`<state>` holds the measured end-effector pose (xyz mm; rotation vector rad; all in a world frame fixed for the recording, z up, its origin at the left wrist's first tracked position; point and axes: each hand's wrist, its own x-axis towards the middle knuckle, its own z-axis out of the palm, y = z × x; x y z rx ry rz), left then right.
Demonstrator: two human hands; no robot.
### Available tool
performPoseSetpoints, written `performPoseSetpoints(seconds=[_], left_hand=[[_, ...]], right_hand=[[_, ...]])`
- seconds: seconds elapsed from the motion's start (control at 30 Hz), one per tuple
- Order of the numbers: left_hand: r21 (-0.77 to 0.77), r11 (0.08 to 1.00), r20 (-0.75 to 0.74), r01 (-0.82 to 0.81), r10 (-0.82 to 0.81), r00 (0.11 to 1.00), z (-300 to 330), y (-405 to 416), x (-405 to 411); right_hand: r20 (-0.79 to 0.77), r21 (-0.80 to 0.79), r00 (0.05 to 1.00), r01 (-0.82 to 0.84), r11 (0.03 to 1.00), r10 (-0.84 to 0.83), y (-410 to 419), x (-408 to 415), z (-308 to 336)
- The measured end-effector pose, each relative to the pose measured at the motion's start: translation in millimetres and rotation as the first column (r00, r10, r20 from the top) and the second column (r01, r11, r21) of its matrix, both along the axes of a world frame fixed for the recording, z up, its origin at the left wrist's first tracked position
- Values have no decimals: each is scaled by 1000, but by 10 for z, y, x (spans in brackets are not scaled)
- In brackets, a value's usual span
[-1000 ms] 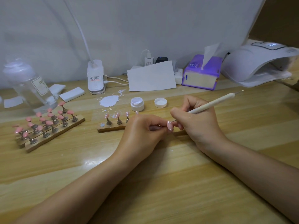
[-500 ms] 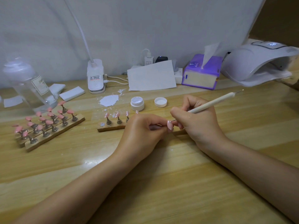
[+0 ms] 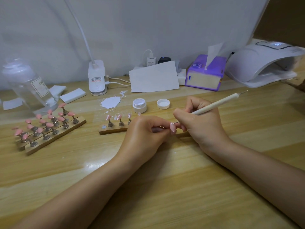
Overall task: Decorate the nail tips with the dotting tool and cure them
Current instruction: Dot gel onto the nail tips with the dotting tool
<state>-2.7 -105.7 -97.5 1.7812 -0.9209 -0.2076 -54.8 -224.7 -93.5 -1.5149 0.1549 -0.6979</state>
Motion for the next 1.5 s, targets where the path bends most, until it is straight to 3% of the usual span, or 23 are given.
performPoseSetpoints(seconds=[1.27, 1.5], left_hand=[[28, 999, -16, -42, 43, 999, 0, 6, -7], [23, 999, -26, -47, 48, 999, 6, 2, -13]], right_hand=[[9, 3, 1000, 18, 1000, -18, -1, -10, -4], [22, 164, 998, 52, 985, -57, -25, 15, 3]])
